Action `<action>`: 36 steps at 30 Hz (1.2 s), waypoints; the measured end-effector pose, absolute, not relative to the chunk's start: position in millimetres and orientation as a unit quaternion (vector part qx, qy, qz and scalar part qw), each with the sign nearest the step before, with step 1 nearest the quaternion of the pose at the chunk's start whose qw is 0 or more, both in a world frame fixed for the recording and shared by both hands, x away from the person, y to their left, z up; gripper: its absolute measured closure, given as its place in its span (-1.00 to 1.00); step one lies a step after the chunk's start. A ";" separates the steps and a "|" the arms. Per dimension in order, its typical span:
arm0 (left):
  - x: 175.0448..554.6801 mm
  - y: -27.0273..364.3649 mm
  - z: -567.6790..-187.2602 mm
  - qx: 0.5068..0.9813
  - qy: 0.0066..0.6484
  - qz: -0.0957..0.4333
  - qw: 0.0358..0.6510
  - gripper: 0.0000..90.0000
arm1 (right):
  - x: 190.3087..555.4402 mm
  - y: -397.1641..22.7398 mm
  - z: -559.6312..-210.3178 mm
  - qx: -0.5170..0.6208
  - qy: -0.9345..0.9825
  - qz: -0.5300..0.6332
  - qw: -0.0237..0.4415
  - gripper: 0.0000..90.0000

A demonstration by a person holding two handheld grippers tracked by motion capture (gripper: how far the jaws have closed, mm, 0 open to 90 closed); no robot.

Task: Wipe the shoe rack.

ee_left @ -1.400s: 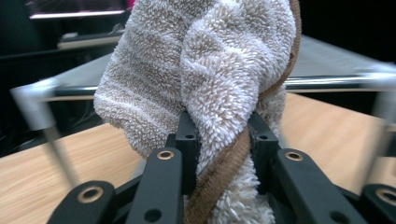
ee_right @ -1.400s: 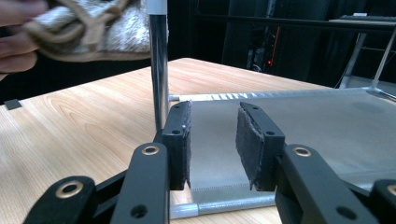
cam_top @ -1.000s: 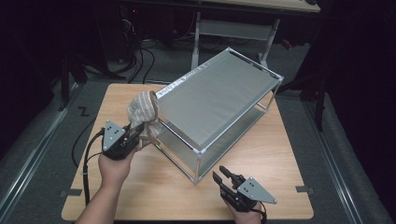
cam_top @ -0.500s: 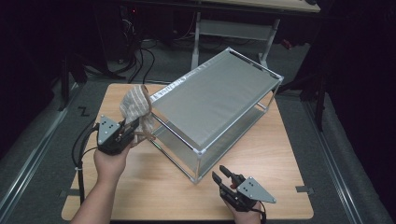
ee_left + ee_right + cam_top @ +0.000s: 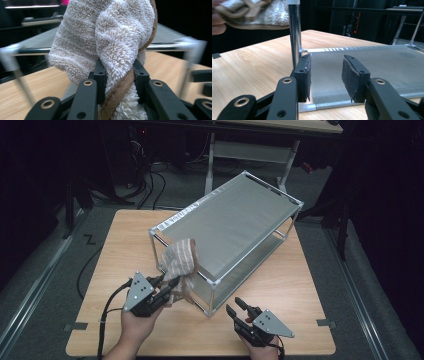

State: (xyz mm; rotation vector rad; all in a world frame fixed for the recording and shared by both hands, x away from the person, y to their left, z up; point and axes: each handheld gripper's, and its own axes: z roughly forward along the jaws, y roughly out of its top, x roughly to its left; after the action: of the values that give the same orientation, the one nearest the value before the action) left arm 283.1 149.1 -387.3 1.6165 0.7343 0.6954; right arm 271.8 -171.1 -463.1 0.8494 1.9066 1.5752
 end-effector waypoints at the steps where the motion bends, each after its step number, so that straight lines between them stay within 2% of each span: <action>1: 280.2 146.1 -386.9 0.695 0.307 0.295 0.579 0.58 | 271.7 -171.2 -463.0 0.313 0.704 0.582 0.260 0.32; 6: 267.3 133.1 -389.3 0.703 0.286 0.288 0.584 0.58 | 271.4 -171.9 -462.7 0.313 0.704 0.582 0.260 0.32; 12: 269.5 140.2 -401.7 0.707 0.302 0.291 0.569 0.58 | 271.1 -172.1 -462.4 0.314 0.703 0.582 0.261 0.32; 36: 286.3 223.9 -439.7 0.681 0.402 0.321 0.522 0.59 | 271.5 -171.1 -462.7 0.316 0.704 0.582 0.258 0.32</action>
State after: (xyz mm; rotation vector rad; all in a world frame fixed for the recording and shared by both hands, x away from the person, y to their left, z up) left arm 286.3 223.9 -439.7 1.6302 0.9621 0.7679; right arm 271.5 -171.1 -462.7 0.8556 1.9083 1.5784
